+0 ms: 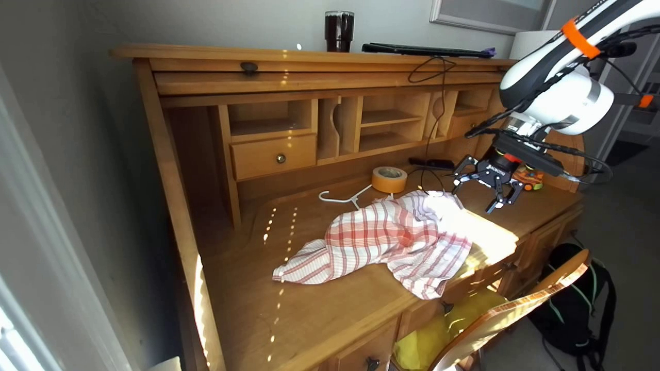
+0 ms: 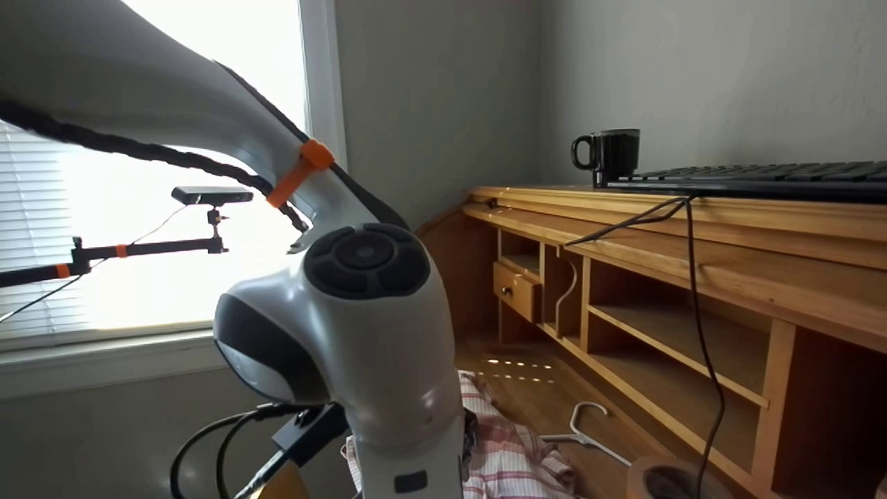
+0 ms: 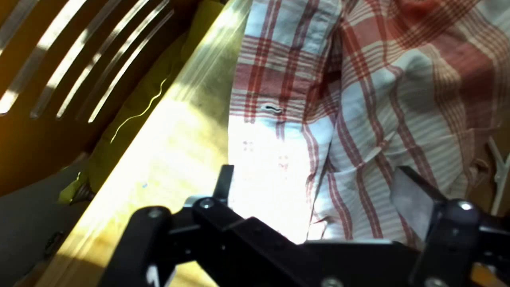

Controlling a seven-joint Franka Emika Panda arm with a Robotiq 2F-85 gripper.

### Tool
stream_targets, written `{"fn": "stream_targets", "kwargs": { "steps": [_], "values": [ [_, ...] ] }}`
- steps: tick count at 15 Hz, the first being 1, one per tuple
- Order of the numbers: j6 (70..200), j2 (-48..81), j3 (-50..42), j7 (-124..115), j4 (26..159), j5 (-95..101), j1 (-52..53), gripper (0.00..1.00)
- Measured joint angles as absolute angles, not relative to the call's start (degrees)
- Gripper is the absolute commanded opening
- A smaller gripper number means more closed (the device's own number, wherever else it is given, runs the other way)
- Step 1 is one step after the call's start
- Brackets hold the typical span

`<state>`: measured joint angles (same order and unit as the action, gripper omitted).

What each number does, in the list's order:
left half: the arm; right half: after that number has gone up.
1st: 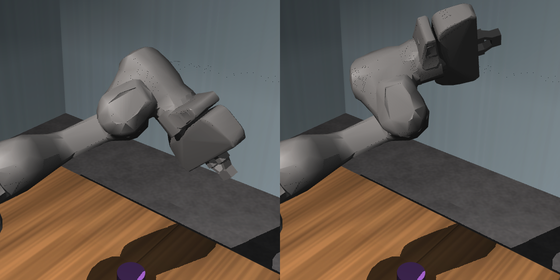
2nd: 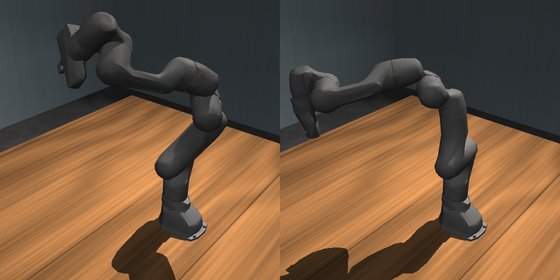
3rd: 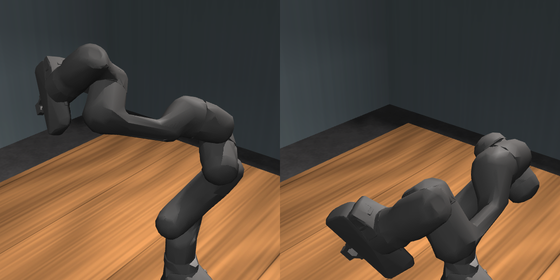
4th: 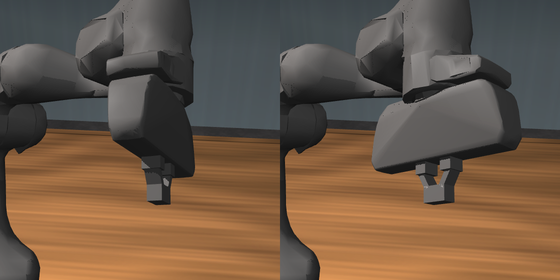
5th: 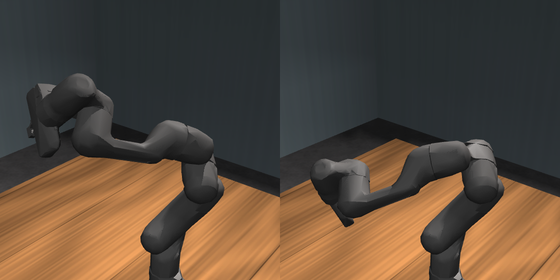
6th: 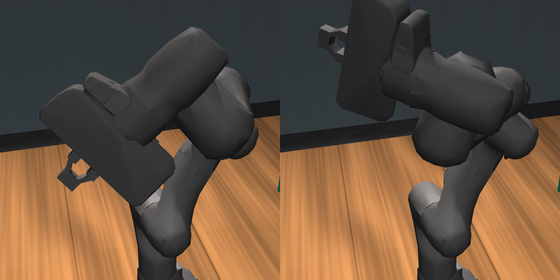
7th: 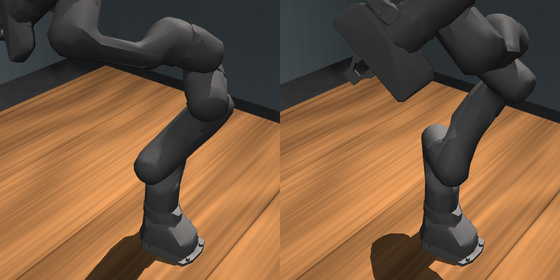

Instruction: Put the towel on the back rest of the chair.

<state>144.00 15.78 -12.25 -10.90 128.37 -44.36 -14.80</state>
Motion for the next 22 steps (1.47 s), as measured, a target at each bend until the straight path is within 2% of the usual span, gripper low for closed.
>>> {"fn": "stream_targets", "kwargs": {
  "steps": [9,13,18,19,20,22],
  "values": [
    [147.2,16.3,-11.7,-9.9,127.9,-45.4,-14.7,1.0],
    [154.6,20.7,-9.7,-4.2,127.5,-52.3,-15.2,1.0],
    [156.1,24.3,-6.5,4.5,126.3,-60.5,-17.1,1.0],
    [156.1,24.7,-6.0,6.2,126.0,-61.9,-17.6,0.75],
    [156.1,25.1,-5.6,7.7,125.8,-63.0,-18.0,0.74],
    [156.2,26.0,-5.3,10.6,125.3,-64.7,-18.6,0.58]
  ]
}}
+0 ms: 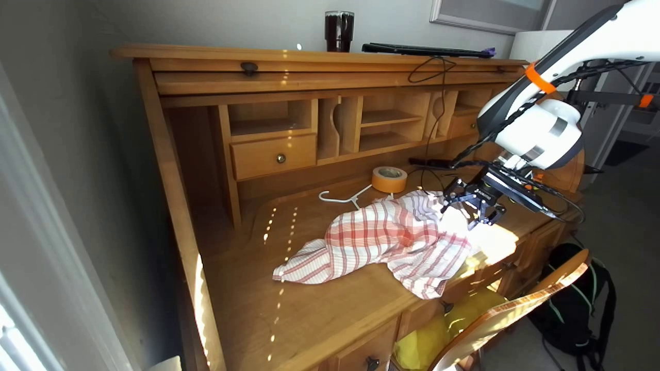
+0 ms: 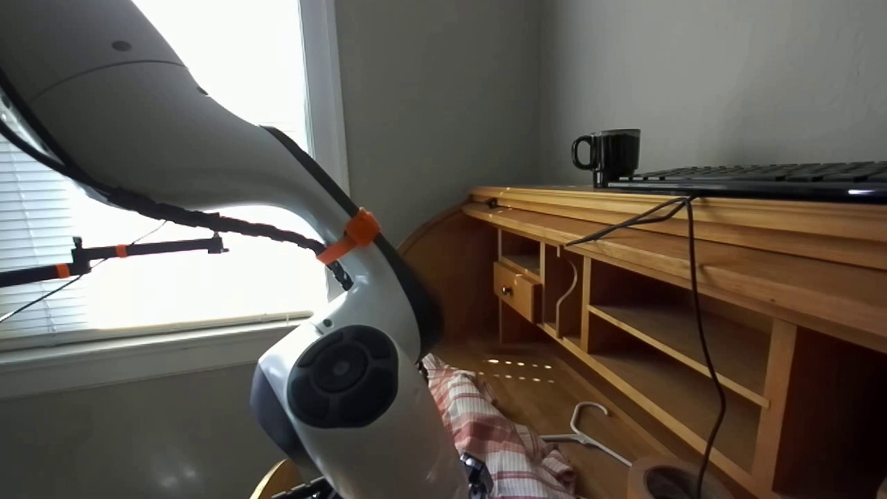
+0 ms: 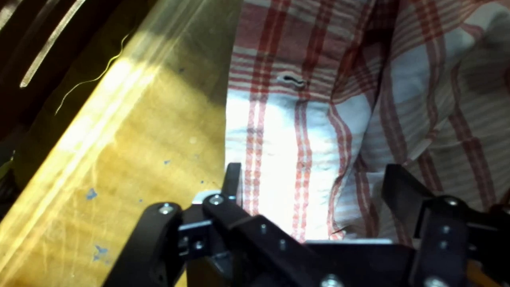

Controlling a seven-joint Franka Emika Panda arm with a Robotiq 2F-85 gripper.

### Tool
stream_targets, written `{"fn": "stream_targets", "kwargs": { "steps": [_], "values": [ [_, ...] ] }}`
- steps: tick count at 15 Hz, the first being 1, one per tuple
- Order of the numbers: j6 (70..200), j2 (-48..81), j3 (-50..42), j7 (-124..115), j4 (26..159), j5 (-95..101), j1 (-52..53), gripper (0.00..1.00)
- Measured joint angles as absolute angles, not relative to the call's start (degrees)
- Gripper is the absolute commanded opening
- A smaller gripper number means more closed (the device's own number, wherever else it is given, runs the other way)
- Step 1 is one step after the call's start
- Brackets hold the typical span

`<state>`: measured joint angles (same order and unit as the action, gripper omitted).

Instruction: Put the towel on the back rest of the chair.

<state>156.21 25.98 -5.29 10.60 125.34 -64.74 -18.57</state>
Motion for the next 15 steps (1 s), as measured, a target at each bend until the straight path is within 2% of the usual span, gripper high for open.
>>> {"fn": "stream_targets", "kwargs": {
  "steps": [6,8,15],
  "values": [
    [156.5,27.8,-5.1,15.2,124.5,-66.4,-19.3,0.11],
    [156.5,27.8,-4.9,15.5,124.5,-66.4,-19.3,0.0],
    [158.3,22.2,-5.4,9.5,129.7,-65.3,-16.2,0.02]
  ]
}}
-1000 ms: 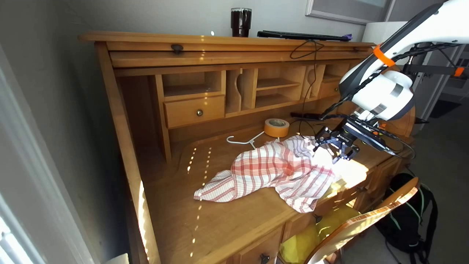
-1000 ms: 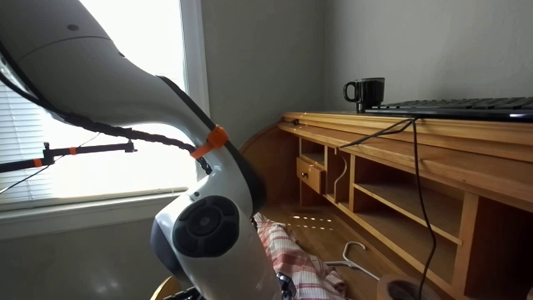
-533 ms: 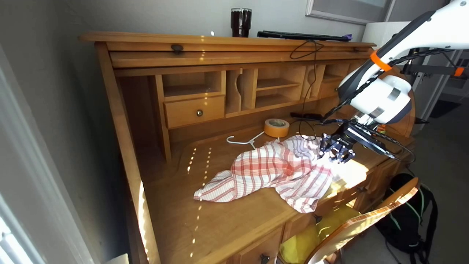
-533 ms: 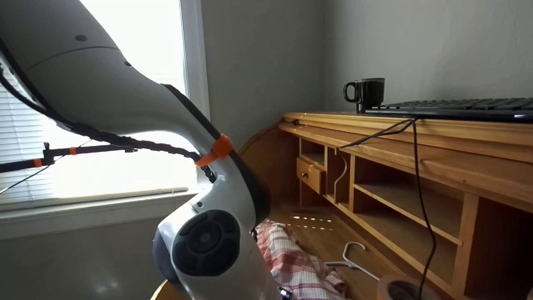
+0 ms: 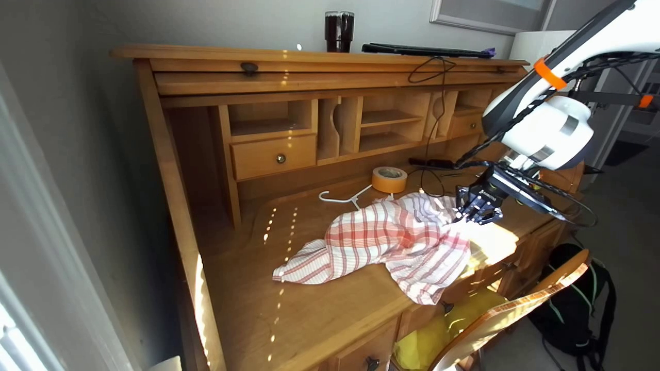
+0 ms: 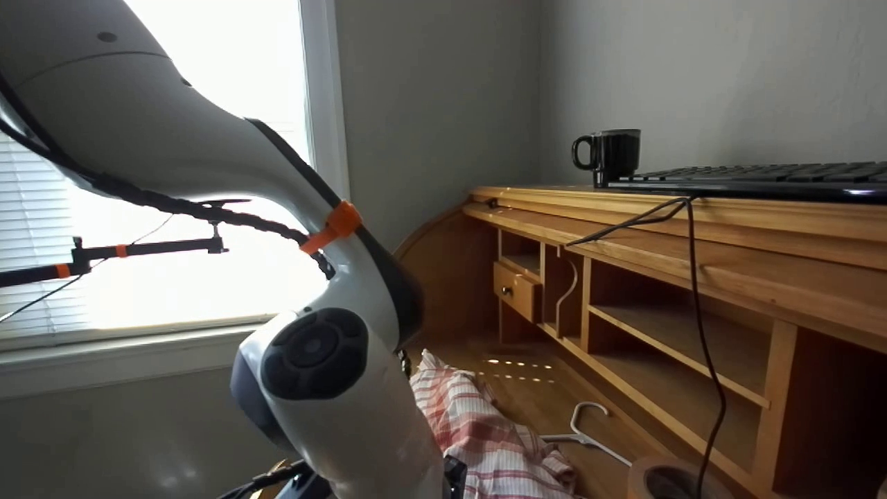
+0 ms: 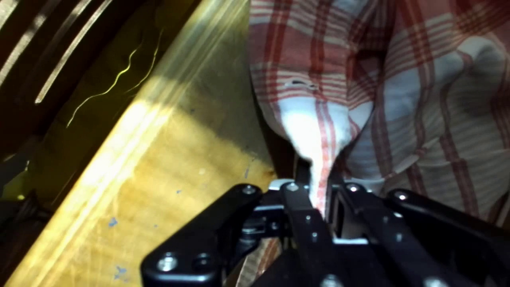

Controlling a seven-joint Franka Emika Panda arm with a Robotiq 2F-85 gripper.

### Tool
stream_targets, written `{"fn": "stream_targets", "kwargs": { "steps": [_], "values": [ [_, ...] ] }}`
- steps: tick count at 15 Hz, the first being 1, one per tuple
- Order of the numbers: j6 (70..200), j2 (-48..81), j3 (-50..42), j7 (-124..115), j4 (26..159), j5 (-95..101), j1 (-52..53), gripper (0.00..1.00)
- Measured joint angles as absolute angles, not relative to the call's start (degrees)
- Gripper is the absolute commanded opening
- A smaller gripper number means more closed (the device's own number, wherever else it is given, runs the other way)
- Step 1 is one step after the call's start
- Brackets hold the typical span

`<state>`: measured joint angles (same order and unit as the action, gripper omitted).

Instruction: Put the towel on the back rest of the chair.

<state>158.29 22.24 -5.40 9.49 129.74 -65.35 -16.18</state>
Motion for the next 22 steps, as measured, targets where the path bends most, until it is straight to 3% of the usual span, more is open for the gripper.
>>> {"fn": "stream_targets", "kwargs": {
  "steps": [5,8,11,15,22],
  "values": [
    [161.5,12.8,-12.3,-5.2,141.9,-50.8,-10.3,0.02],
    [156.8,6.3,-19.6,-11.7,149.8,-37.3,-7.4,0.02],
    [146.9,-1.6,-23.3,-15.2,153.6,-27.4,-8.7,0.02],
    [128.8,-14.0,-22.8,-14.5,153.5,-25.4,-14.2,0.02],
    [102.7,-29.1,-18.6,-16.1,153.0,-1.1,-25.3,0.02]
  ]
}}
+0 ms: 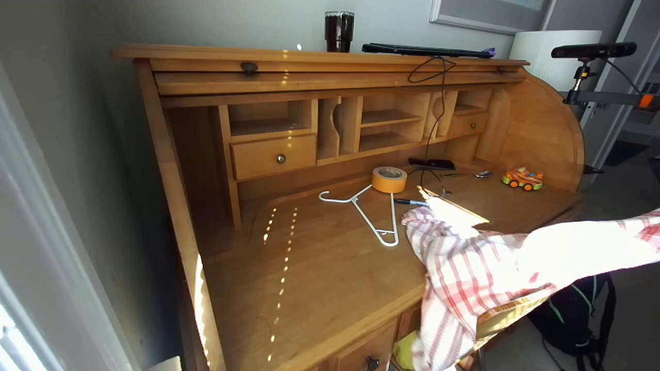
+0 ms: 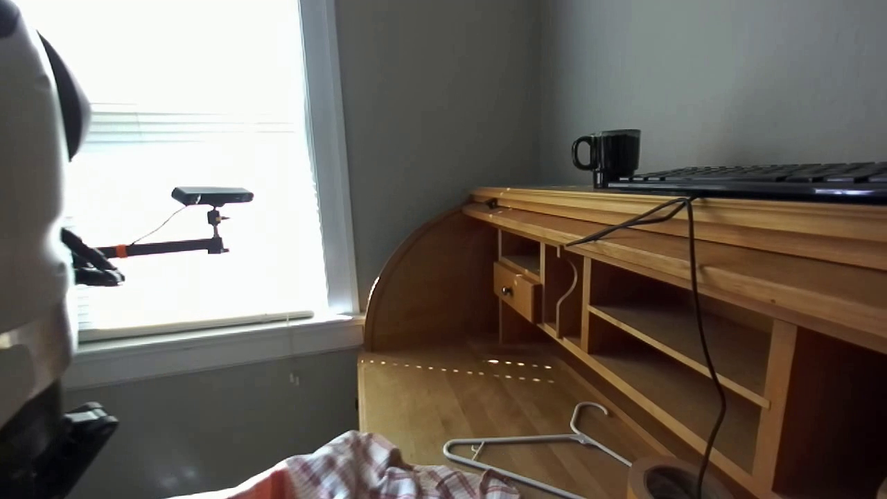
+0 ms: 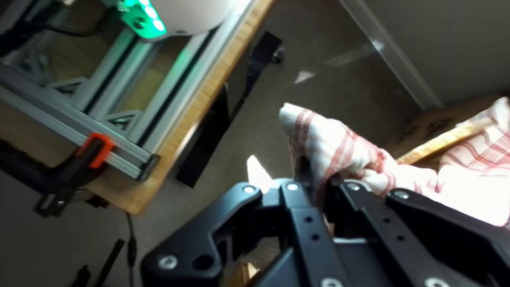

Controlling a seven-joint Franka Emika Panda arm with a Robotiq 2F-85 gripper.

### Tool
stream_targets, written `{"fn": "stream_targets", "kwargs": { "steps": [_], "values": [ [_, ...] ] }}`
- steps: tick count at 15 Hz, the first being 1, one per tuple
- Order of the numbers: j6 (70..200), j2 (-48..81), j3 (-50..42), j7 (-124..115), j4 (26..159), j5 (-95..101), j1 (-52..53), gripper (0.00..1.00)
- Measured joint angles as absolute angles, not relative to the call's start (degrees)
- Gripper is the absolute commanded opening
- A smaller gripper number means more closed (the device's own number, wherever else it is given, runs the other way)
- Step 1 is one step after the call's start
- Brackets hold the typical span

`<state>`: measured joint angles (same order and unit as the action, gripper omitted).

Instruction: Put the towel on the back rest of the chair.

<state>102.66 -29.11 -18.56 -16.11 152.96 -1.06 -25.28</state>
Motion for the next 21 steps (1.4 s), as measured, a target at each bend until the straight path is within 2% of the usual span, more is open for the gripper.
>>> {"fn": "stream_targets", "kwargs": {
  "steps": [7,13,21],
  "values": [
    [88.9,-34.9,-17.8,-4.3,152.1,14.9,-26.7,0.02],
    [88.4,-34.5,-17.8,5.5,153.4,23.6,-23.9,0.02],
    [88.7,-25.1,-14.7,10.5,156.3,24.0,-13.7,0.02]
  ]
}}
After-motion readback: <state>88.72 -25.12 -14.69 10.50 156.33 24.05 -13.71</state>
